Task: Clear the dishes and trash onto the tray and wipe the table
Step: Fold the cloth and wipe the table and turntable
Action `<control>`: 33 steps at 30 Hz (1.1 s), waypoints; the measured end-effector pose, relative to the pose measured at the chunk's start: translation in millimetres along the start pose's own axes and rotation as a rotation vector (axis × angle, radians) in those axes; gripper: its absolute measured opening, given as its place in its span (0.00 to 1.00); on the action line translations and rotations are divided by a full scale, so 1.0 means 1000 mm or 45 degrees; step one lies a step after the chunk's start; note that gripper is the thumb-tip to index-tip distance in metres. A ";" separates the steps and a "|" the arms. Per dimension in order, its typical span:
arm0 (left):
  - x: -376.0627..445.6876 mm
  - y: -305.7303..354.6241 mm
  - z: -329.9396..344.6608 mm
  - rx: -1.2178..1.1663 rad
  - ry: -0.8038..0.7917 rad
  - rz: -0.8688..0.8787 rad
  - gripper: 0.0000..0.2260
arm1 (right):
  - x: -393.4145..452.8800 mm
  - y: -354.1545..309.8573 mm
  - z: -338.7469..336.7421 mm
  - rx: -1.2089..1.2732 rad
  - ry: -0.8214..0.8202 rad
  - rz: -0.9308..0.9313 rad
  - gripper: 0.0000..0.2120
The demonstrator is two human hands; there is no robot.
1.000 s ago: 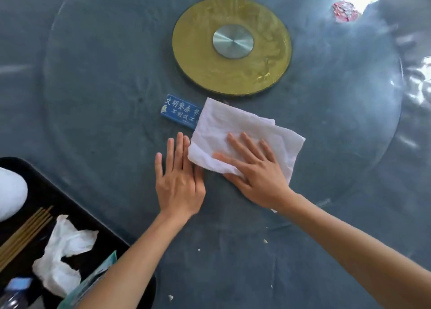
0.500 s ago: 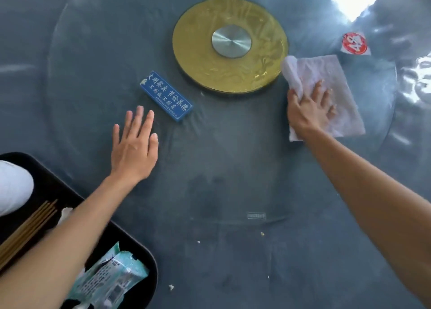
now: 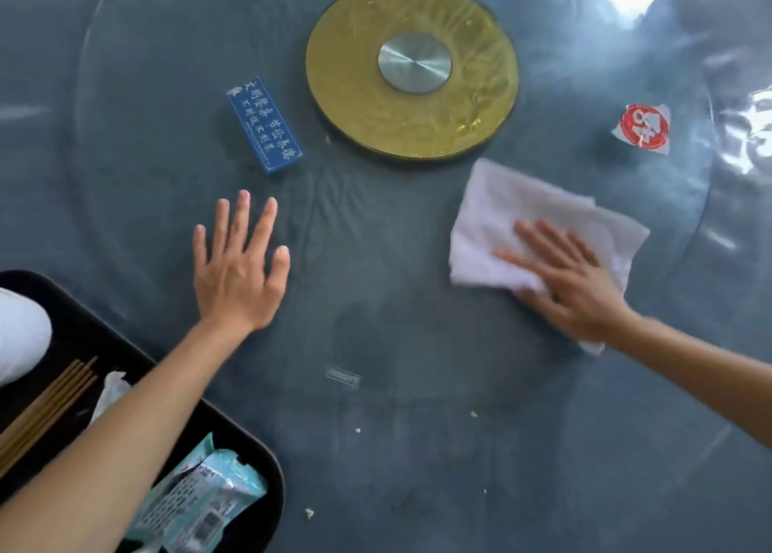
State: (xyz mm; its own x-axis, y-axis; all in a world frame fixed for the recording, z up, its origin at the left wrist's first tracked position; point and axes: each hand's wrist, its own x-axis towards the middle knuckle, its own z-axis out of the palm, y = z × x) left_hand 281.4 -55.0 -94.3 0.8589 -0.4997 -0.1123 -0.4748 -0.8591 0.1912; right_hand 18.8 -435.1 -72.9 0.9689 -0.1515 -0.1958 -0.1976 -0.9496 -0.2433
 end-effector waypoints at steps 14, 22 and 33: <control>-0.061 0.116 0.019 -0.165 0.065 -0.277 0.27 | 0.037 -0.106 0.024 0.016 -0.012 -0.270 0.24; -0.015 0.041 0.013 -0.056 0.020 -0.115 0.25 | 0.012 0.032 -0.022 0.032 0.010 0.120 0.24; -0.036 0.107 0.005 -0.213 0.035 -0.329 0.28 | 0.078 -0.083 0.001 0.107 0.081 0.388 0.25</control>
State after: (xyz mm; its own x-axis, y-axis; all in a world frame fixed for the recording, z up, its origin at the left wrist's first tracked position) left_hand 198.7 -129.8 -74.6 0.9531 -0.2619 -0.1520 -0.2038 -0.9260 0.3178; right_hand 110.8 -368.0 -68.5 0.8701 -0.4446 -0.2127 -0.4891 -0.8323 -0.2608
